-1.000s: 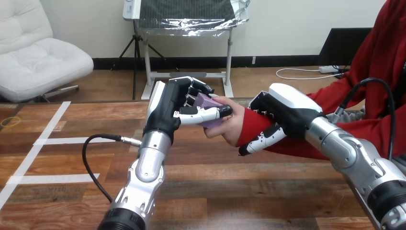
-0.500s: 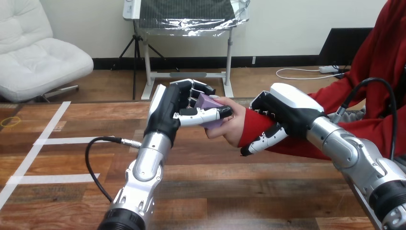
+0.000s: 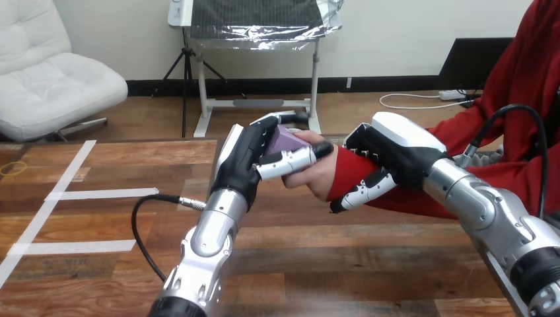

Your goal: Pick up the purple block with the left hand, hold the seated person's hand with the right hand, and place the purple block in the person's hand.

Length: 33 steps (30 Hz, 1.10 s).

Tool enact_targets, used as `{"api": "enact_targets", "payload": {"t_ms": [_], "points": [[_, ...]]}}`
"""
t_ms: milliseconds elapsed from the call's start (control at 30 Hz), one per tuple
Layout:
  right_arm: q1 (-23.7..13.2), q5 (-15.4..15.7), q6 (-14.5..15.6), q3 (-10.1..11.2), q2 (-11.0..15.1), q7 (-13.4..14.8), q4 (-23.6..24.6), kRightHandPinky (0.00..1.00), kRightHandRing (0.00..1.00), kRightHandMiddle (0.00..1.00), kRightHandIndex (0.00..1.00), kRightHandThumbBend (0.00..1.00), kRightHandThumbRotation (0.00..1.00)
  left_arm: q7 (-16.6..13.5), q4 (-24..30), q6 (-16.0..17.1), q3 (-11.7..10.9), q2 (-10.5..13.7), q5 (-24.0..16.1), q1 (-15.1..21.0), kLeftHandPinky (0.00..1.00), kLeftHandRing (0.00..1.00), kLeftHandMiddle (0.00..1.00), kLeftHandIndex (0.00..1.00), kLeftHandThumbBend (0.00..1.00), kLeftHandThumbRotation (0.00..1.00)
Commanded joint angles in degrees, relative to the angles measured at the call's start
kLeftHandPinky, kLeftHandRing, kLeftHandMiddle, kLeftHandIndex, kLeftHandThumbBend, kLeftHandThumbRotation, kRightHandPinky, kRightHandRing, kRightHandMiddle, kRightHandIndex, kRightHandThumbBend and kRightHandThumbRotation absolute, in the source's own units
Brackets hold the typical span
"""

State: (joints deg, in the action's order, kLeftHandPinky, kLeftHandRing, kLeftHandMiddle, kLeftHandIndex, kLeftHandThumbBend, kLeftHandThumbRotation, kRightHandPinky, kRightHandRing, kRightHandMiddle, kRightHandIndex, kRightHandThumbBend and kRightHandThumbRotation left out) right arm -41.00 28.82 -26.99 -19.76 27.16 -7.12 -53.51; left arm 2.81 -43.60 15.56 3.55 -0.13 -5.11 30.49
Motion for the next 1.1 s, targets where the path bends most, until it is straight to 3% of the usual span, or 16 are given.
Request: {"api": "enact_targets", "payload": {"t_ms": [0, 333, 800, 1067], "points": [[-2.23, -2.36, -0.72, 1.60, -1.47, -1.04, 4.66, 0.24, 0.27, 0.34, 0.39, 0.93, 0.38, 0.65, 5.60, 0.53, 0.32, 1.80, -0.73, -0.10, 0.74, 0.87, 0.88, 0.87, 0.86, 0.94], [-1.20, -4.00, -0.91, 1.85, -0.63, -3.47, 5.74, 0.32, 0.35, 0.41, 0.47, 0.94, 0.46, 1.73, 11.45, -0.02, -1.10, 3.21, 0.57, -4.03, 0.79, 0.89, 0.88, 0.85, 0.84, 1.00], [0.61, -6.10, -0.41, 2.29, 0.89, -7.61, 8.28, 0.37, 0.41, 0.48, 0.54, 1.00, 0.66, 1.49, 17.60, 0.31, -2.43, 4.80, 0.78, -9.31, 0.79, 0.83, 0.83, 0.78, 0.76, 1.00], [1.96, -4.53, -0.91, 2.06, 2.44, -7.67, 10.52, 0.39, 0.46, 0.54, 0.62, 1.00, 0.76, 0.85, 21.38, 0.03, -2.68, 5.84, -0.30, -12.56, 0.84, 0.80, 0.80, 0.75, 0.73, 1.00]]}}
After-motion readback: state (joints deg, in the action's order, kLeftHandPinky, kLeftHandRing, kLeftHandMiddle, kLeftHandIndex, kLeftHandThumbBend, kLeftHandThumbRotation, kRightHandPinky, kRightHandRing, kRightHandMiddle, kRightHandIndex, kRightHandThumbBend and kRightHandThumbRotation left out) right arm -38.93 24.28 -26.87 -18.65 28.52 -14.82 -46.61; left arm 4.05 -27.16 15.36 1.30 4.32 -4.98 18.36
